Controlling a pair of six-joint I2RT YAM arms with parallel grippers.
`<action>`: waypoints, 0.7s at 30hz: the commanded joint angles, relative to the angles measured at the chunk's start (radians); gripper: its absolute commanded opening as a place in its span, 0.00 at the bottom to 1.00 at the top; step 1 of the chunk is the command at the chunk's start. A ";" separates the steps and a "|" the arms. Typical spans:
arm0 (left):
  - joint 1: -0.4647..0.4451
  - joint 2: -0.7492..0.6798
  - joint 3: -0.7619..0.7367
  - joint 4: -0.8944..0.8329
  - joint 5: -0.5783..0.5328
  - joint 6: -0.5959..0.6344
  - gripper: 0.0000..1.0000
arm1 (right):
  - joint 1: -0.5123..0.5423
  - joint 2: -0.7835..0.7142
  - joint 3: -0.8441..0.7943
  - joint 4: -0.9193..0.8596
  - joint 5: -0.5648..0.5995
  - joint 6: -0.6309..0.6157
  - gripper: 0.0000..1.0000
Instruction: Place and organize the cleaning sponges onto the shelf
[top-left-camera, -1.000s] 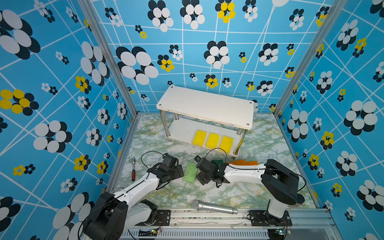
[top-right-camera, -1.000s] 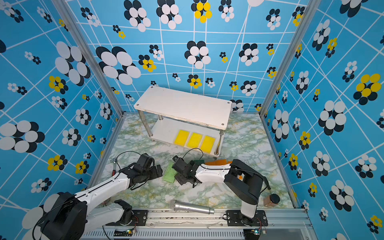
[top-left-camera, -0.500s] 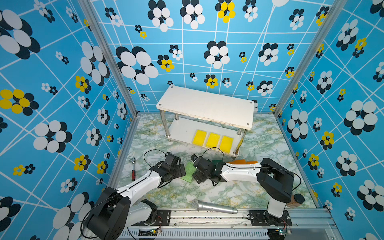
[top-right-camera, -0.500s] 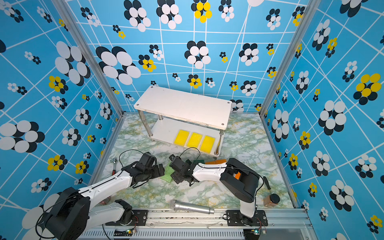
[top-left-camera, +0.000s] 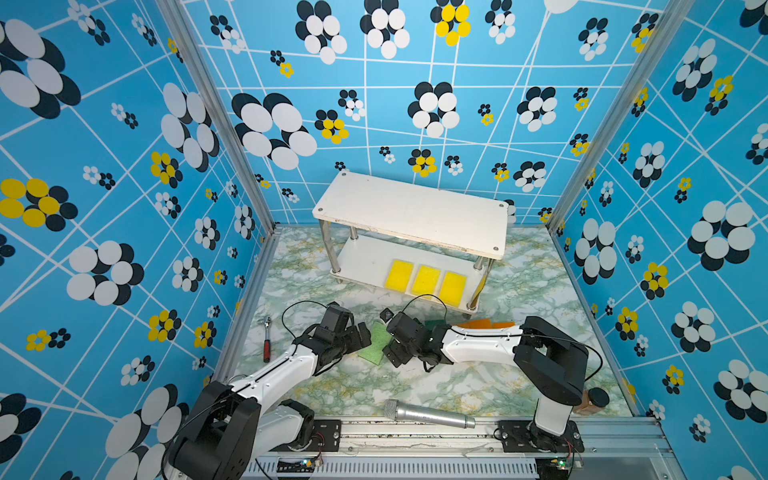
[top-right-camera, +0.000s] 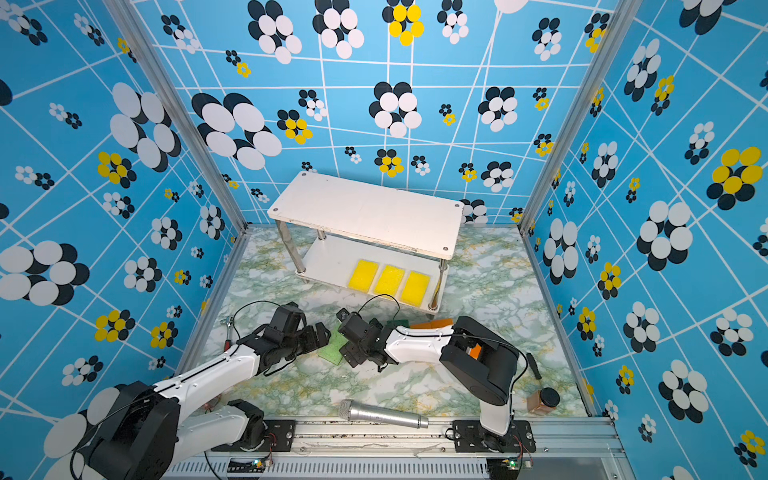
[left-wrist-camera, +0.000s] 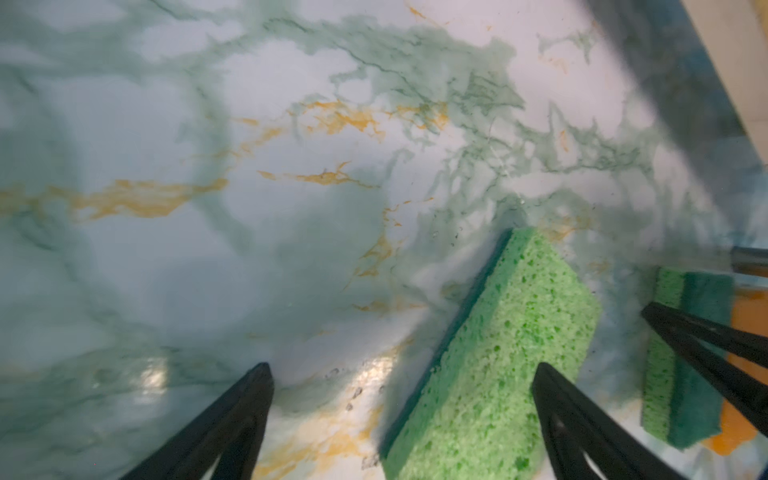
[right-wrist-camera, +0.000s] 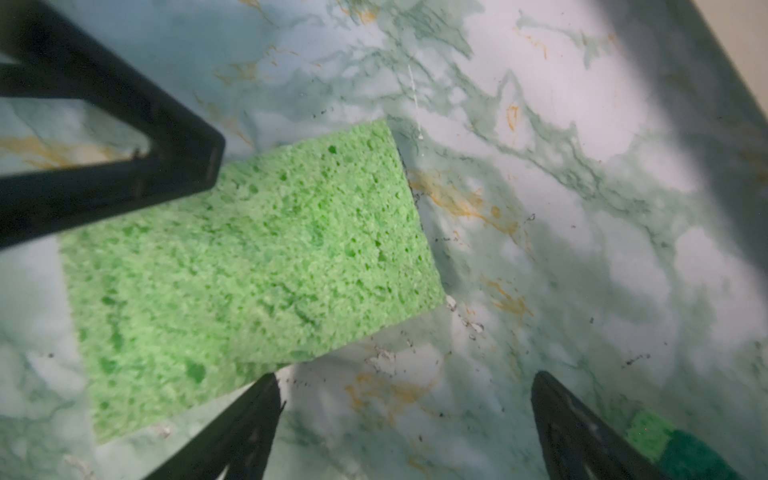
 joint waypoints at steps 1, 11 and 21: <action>0.028 0.023 -0.074 0.014 0.187 -0.023 0.99 | 0.004 -0.020 -0.004 0.013 0.006 0.006 0.96; 0.121 -0.034 -0.215 0.293 0.335 -0.126 0.99 | 0.001 -0.020 -0.014 0.018 0.012 0.018 0.97; 0.172 0.072 -0.278 0.526 0.391 -0.210 0.99 | -0.010 -0.010 -0.014 0.041 -0.005 0.016 0.96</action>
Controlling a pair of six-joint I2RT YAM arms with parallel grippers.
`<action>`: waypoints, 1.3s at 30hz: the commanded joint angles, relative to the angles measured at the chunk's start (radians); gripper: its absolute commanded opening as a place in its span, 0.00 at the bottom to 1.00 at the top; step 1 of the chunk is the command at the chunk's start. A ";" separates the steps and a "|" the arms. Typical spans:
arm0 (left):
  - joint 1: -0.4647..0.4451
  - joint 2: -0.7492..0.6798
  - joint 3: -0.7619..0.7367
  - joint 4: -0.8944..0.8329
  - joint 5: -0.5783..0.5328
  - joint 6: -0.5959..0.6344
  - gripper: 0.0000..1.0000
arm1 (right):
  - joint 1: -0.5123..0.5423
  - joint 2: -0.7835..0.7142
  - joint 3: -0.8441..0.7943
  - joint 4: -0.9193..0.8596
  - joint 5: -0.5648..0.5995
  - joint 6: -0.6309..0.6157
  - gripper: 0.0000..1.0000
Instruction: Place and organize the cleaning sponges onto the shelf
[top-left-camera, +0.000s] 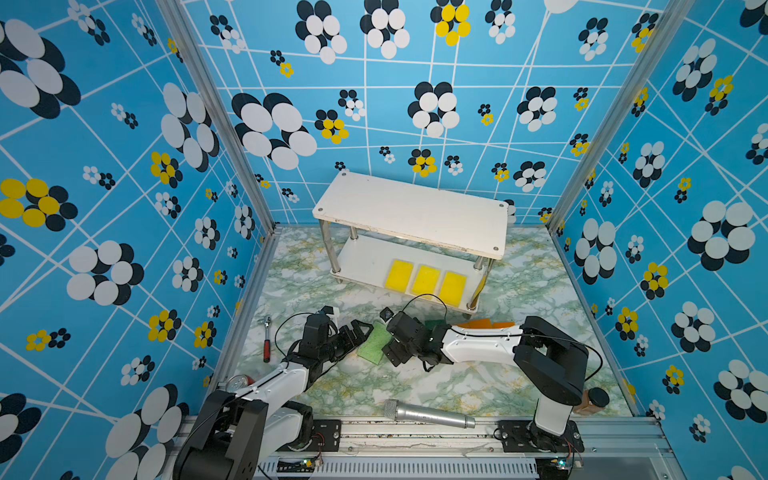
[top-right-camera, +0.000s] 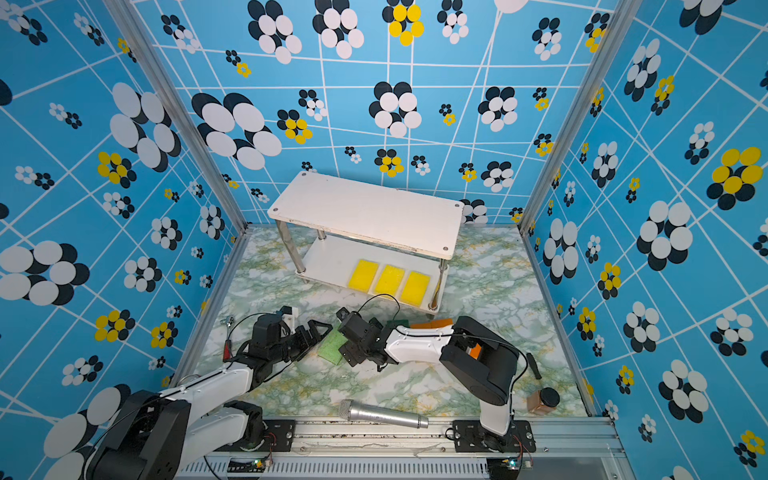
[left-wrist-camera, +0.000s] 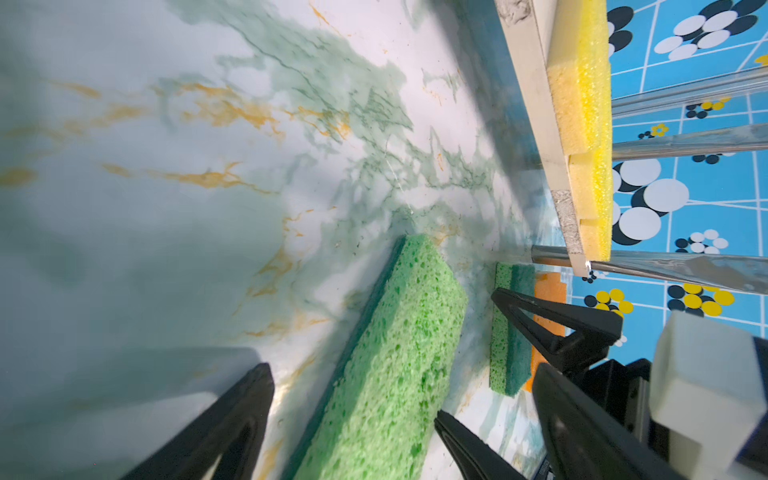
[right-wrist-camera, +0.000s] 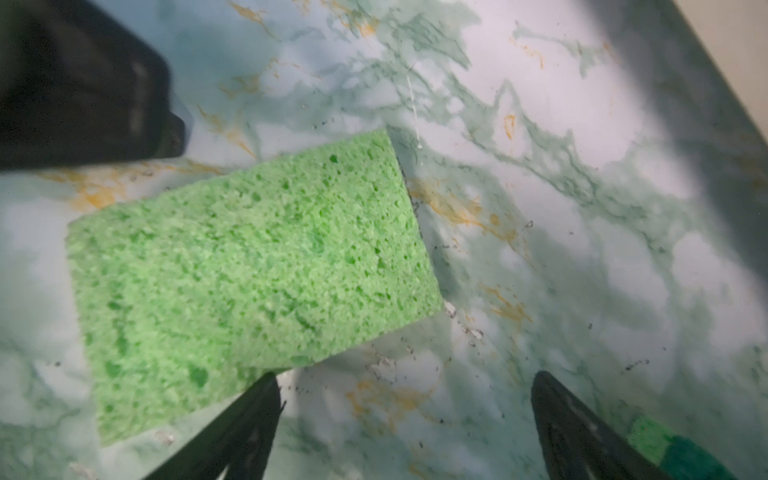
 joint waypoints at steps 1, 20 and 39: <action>0.009 0.103 -0.065 0.075 0.039 -0.073 0.99 | -0.008 -0.010 -0.012 0.021 -0.005 0.013 0.97; 0.014 0.153 -0.083 0.116 0.036 -0.095 0.99 | -0.032 0.007 -0.018 0.088 -0.049 0.015 0.96; 0.041 0.195 -0.108 0.240 0.078 -0.151 0.99 | -0.033 -0.004 -0.046 0.052 -0.227 0.011 0.96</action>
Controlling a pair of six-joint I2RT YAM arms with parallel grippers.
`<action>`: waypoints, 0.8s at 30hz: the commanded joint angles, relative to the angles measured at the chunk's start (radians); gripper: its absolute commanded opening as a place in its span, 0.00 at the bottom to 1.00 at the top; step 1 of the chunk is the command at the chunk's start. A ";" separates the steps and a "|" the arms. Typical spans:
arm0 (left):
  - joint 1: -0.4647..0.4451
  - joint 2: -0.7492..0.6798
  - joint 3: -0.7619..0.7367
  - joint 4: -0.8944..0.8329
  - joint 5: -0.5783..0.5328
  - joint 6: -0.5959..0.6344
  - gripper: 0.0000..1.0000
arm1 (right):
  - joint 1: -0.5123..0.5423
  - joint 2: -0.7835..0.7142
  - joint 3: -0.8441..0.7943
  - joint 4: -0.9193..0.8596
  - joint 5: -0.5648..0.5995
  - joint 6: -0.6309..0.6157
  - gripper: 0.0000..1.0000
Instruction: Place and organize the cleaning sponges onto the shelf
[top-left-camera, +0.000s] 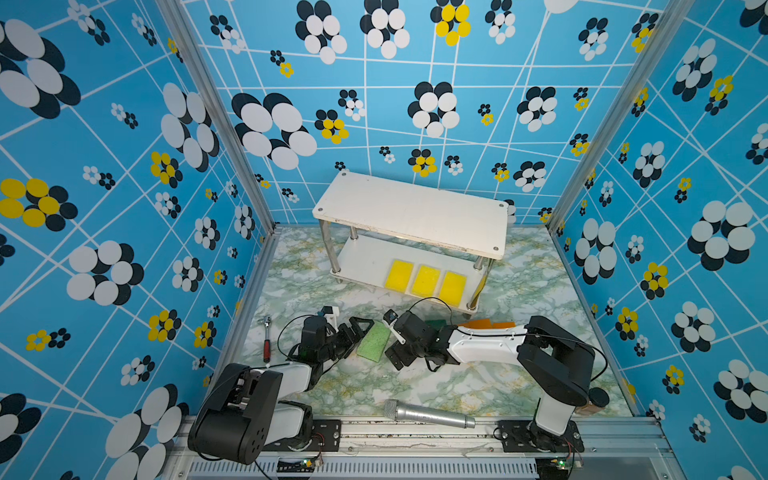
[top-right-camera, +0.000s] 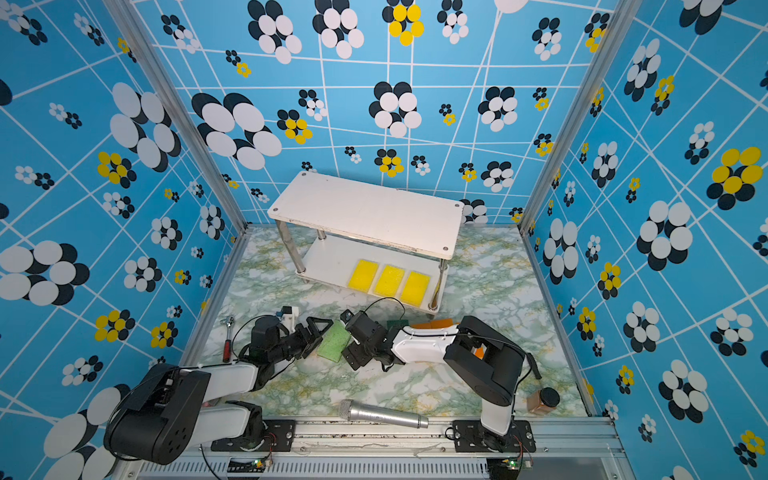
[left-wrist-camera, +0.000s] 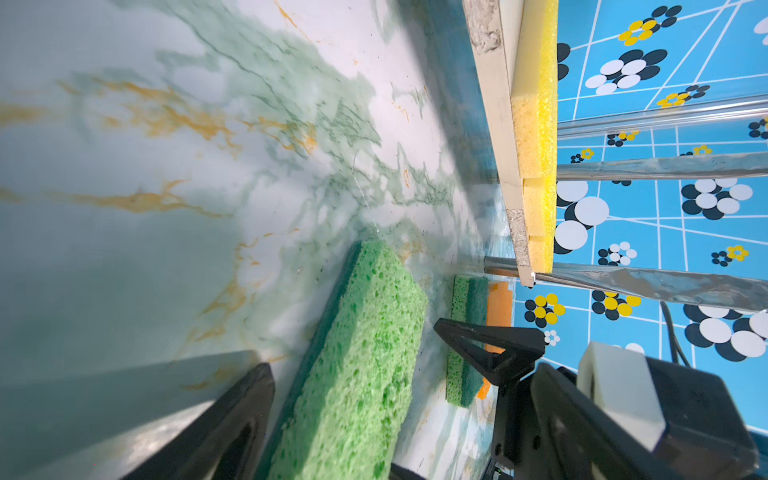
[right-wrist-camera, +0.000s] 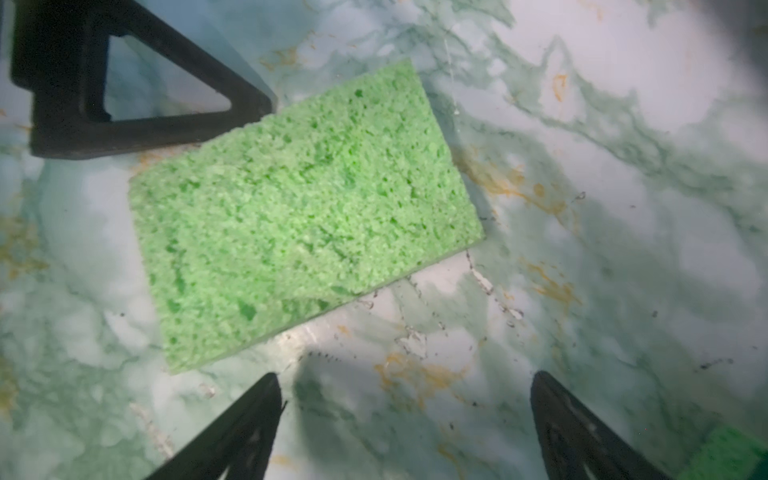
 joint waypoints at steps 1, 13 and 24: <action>0.008 0.053 -0.054 -0.074 -0.013 -0.026 0.99 | -0.002 0.034 0.030 0.002 -0.068 0.000 0.96; 0.007 0.149 -0.056 0.024 0.005 -0.043 0.99 | -0.002 0.079 0.085 0.046 0.003 -0.019 0.95; 0.005 0.225 -0.081 0.153 0.019 -0.079 0.99 | -0.002 0.081 0.107 0.117 0.044 -0.039 0.95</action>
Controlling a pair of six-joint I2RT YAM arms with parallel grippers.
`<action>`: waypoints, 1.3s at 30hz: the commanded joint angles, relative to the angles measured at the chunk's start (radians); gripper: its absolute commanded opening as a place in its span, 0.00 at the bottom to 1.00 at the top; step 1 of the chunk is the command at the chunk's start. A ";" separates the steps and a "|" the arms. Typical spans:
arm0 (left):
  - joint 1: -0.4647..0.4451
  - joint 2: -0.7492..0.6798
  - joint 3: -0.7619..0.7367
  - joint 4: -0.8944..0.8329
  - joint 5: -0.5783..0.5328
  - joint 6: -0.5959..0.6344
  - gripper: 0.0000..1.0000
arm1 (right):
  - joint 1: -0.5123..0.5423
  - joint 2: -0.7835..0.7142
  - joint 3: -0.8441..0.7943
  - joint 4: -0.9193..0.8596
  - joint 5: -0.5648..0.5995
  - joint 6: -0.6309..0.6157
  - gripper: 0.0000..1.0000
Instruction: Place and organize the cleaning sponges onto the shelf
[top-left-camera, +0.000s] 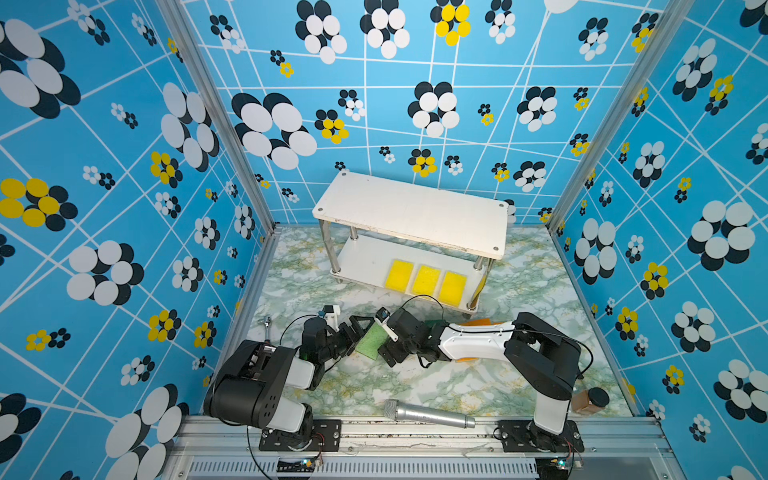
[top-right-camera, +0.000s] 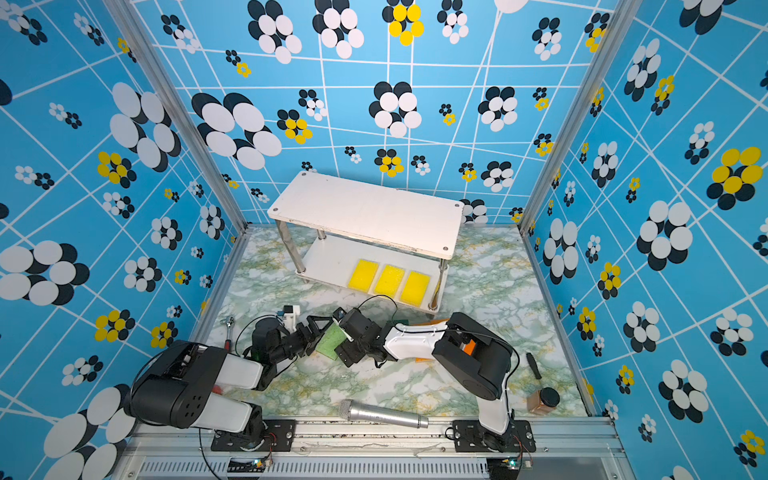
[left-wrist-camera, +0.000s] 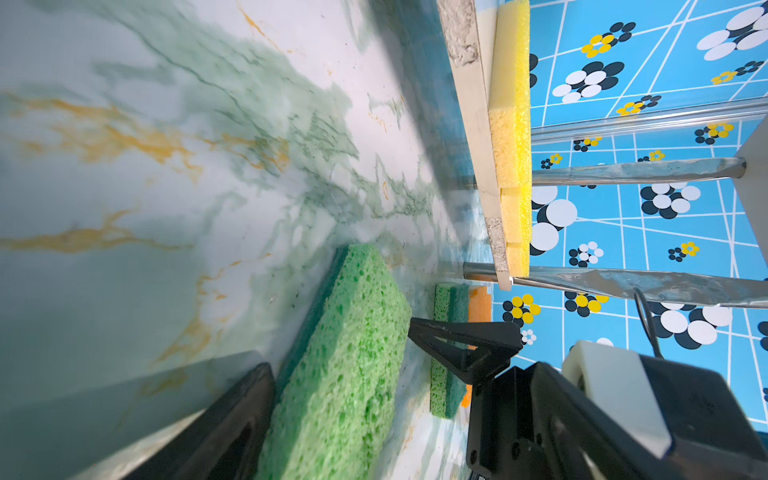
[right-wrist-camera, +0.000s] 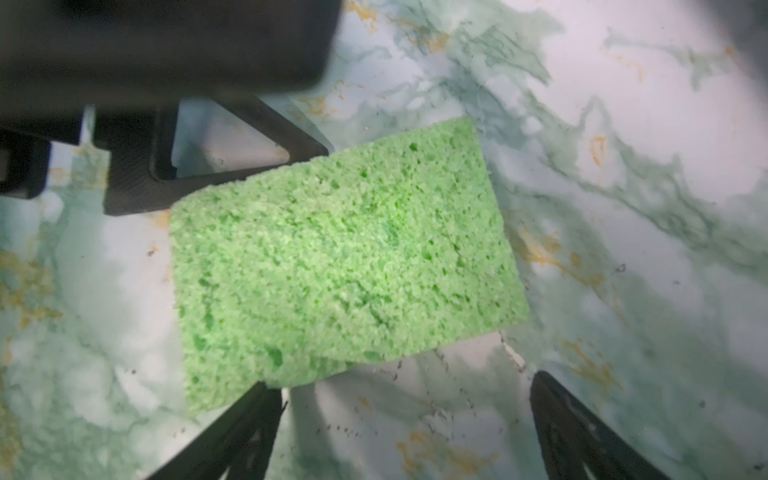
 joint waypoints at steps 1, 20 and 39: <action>0.005 0.062 -0.049 -0.127 -0.009 -0.026 0.99 | -0.003 0.000 0.028 0.083 0.046 -0.010 0.95; 0.002 0.332 -0.091 0.252 0.008 -0.123 0.99 | -0.007 -0.068 -0.009 0.253 0.057 -0.087 0.96; 0.003 0.388 -0.107 0.358 0.002 -0.143 0.99 | -0.022 -0.081 0.031 0.267 -0.005 -0.144 0.96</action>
